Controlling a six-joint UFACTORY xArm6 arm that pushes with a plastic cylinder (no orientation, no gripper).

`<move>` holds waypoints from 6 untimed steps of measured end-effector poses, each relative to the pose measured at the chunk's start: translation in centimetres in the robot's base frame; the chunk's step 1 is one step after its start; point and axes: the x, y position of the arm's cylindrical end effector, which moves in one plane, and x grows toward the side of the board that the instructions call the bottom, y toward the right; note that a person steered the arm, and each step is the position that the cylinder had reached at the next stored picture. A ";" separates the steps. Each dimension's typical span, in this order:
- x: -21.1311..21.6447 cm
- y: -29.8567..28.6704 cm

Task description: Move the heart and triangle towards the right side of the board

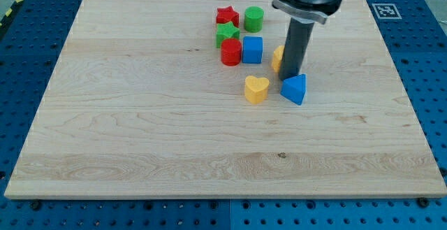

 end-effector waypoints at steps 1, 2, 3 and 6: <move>0.1 -4.3; 0.4 -8.8; 2.7 -9.7; 3.3 5.0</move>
